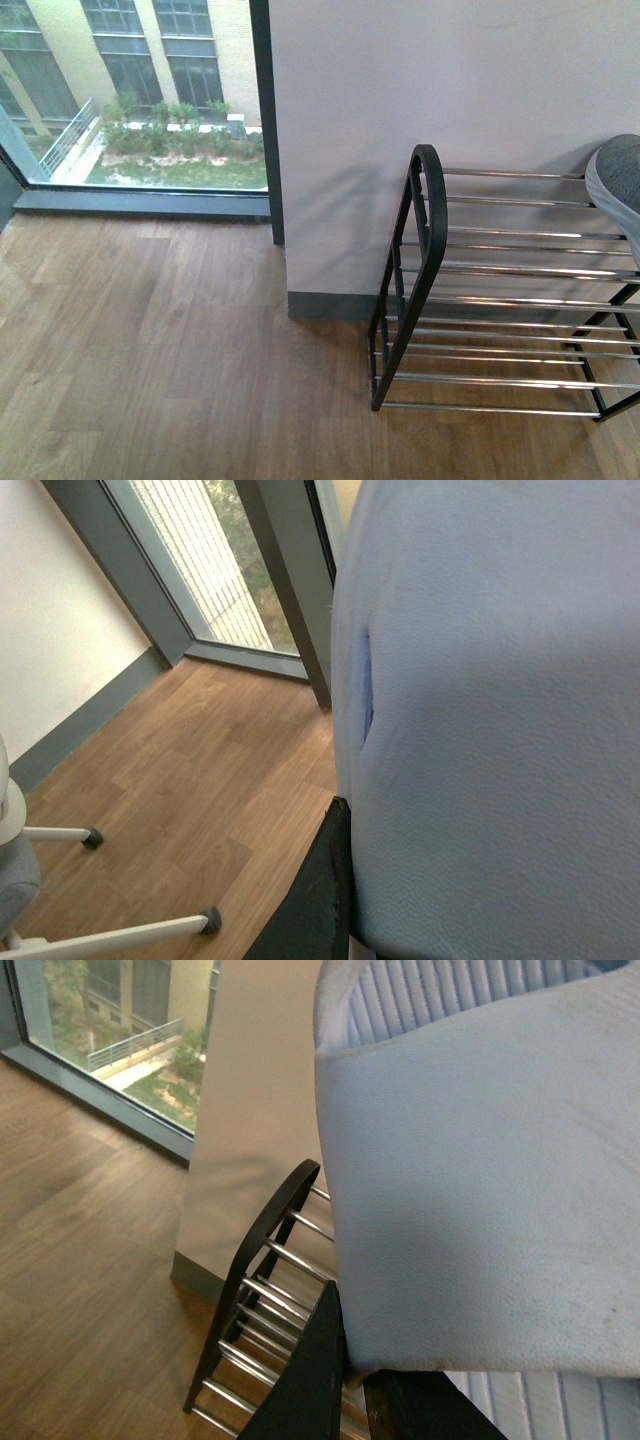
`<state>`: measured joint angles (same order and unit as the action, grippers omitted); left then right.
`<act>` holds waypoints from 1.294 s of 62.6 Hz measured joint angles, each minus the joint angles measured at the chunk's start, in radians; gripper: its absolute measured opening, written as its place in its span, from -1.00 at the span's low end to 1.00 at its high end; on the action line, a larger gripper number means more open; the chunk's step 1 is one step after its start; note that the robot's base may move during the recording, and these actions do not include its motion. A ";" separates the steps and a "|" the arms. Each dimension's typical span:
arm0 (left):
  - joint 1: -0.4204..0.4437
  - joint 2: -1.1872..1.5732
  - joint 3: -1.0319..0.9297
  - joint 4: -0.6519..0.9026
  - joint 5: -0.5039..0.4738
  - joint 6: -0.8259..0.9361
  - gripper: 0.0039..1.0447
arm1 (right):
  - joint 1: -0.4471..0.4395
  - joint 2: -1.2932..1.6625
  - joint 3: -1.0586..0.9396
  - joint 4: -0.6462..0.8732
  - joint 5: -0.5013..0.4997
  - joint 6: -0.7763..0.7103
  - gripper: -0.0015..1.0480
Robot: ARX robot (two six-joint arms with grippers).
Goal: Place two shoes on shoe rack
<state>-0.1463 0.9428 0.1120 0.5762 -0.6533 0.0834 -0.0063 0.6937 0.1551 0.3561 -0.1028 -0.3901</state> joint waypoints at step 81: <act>0.000 0.001 0.000 0.000 0.006 0.000 -0.97 | -0.014 1.376 0.779 0.256 0.108 0.272 -0.97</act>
<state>-0.1467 0.9436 0.1120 0.5762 -0.6476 0.0837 -0.0208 2.0701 0.9344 0.6117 0.0055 -0.1177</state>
